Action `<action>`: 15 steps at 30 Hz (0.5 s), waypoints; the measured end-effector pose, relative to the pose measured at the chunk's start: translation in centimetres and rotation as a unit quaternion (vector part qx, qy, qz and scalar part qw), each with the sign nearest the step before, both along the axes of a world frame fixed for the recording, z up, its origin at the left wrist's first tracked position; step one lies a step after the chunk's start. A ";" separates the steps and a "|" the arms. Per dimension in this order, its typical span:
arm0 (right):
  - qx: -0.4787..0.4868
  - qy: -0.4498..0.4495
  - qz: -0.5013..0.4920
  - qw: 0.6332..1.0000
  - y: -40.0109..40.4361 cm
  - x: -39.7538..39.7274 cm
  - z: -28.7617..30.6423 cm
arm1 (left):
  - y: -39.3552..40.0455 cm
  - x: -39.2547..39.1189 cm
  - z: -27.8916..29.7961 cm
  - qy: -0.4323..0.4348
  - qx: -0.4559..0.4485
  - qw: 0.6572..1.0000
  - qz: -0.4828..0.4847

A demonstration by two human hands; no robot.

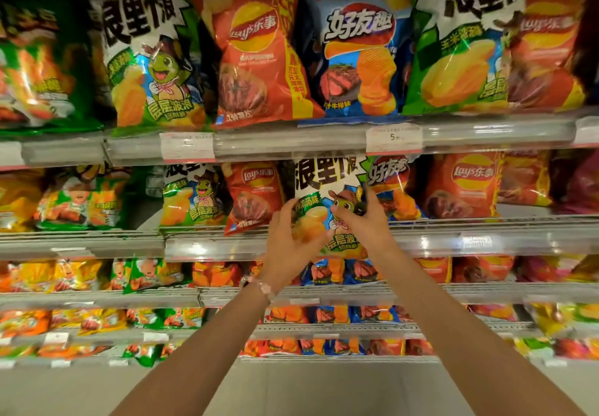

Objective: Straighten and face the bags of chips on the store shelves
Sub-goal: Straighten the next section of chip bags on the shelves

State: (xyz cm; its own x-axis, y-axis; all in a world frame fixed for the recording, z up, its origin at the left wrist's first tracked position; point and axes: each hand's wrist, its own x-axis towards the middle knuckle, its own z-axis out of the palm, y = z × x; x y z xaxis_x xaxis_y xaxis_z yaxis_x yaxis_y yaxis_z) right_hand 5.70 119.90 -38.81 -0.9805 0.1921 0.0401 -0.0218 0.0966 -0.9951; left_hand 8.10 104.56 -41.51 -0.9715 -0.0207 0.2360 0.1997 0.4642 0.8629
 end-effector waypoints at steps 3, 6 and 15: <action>-0.015 0.002 0.025 1.000 1.1 -0.3 0.4 | -2.8 -1.8 0.4 0.008 -0.010 0.997 0.072; -0.017 0.008 0.040 0.999 1.9 -0.5 0.7 | -5.6 -5.0 0.4 0.004 -0.055 0.983 0.173; -0.002 0.020 0.066 0.998 3.3 -0.8 1.3 | -7.6 -8.1 0.3 -0.156 -0.082 0.964 0.197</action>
